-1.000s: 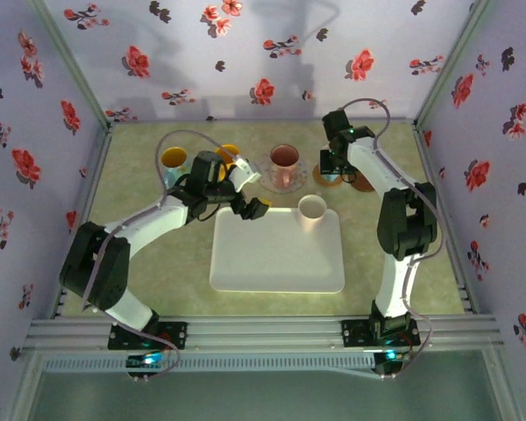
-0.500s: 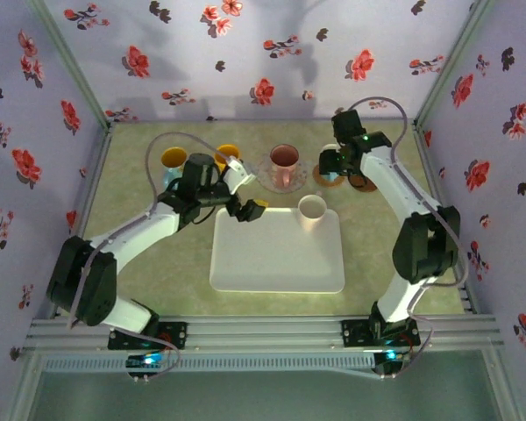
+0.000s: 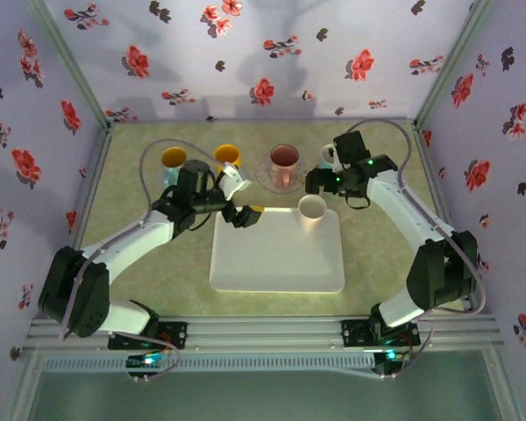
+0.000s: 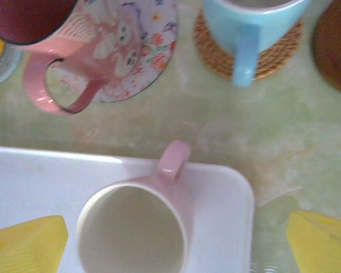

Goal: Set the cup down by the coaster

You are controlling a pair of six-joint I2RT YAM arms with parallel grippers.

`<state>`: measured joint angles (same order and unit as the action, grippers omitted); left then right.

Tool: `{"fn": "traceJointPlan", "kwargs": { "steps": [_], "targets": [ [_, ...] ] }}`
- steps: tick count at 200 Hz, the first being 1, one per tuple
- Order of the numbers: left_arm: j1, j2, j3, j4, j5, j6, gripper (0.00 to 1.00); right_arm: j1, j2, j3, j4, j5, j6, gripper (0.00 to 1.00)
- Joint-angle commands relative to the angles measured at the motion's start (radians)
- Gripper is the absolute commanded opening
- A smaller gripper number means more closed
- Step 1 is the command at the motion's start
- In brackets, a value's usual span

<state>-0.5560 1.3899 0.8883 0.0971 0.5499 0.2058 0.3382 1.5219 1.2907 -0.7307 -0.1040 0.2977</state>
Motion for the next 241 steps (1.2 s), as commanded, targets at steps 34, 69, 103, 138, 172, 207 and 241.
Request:
{"fn": "traceJointPlan", "kwargs": {
  "steps": [34, 69, 103, 138, 172, 207, 241],
  "targets": [
    [0.004, -0.029, -0.018, 0.023, -0.015, -0.023, 1.00, 0.017, 0.038, 0.001, 0.094, -0.189, 0.003, 1.00],
    [0.002, -0.032, -0.020, 0.015, -0.021, -0.023, 1.00, 0.022, 0.138, 0.078, 0.050, -0.212, -0.002, 1.00],
    [0.002, -0.034, -0.022, 0.012, -0.031, -0.022, 1.00, 0.024, 0.187, 0.093, 0.029, -0.199, 0.010, 1.00],
    [0.002, -0.025, -0.019, 0.012, -0.032, -0.023, 1.00, 0.027, 0.193, 0.075, 0.024, -0.240, 0.027, 1.00],
    [0.001, -0.013, -0.010, 0.015, -0.030, -0.022, 1.00, 0.032, 0.177, 0.036, 0.022, -0.273, 0.039, 1.00],
    [-0.002, -0.007, -0.006, 0.019, -0.028, -0.023, 1.00, 0.035, 0.158, 0.005, 0.016, -0.275, 0.055, 1.00],
    [-0.006, -0.010, -0.011, 0.018, -0.028, -0.023, 1.00, 0.038, 0.125, -0.027, 0.011, -0.286, 0.078, 1.00]
  ]
}}
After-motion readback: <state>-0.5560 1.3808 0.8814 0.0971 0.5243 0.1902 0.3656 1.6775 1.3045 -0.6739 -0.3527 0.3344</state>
